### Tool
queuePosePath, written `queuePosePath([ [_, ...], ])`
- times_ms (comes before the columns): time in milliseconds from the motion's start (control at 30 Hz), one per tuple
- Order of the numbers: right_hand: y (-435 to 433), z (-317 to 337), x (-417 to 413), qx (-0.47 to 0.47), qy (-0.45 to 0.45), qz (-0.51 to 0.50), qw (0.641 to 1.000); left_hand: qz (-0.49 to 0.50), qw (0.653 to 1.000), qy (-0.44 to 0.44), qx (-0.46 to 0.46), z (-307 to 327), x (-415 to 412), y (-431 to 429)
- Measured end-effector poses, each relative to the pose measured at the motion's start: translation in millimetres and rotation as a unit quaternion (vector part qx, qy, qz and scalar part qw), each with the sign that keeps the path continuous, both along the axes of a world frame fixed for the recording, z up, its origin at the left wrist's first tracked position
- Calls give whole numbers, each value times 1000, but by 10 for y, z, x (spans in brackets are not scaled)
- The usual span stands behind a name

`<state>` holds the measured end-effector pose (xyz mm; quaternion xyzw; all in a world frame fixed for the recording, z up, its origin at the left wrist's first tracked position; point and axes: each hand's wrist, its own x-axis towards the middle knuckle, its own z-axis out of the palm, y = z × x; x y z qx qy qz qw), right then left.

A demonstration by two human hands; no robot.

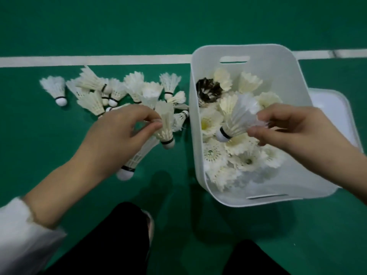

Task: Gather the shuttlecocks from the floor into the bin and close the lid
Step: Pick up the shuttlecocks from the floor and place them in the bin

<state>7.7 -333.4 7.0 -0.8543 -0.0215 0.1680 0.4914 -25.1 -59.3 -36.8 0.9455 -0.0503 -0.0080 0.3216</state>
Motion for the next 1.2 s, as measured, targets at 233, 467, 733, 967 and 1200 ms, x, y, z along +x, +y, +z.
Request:
queuePosePath([
  [233, -119, -465, -146, -134, -7, 212, 968, -34, 999, -19, 19, -135, -104, -136],
  [467, 54, -893, -39, -338, -110, 368, 859, -53, 998, -18, 10, -187, -101, -167],
  [733, 132, -1070, -36, -387, -107, 402, 823, -65, 998, -24, -6, -261, -108, -184],
  [967, 95, -401, -7, -197, -183, 261, 927, -71, 996, -51, -15, -211, -143, -155],
  [1200, 597, -293, 29, -134, -188, 312, 922, -96, 991, -93, -12, -91, -119, -180],
])
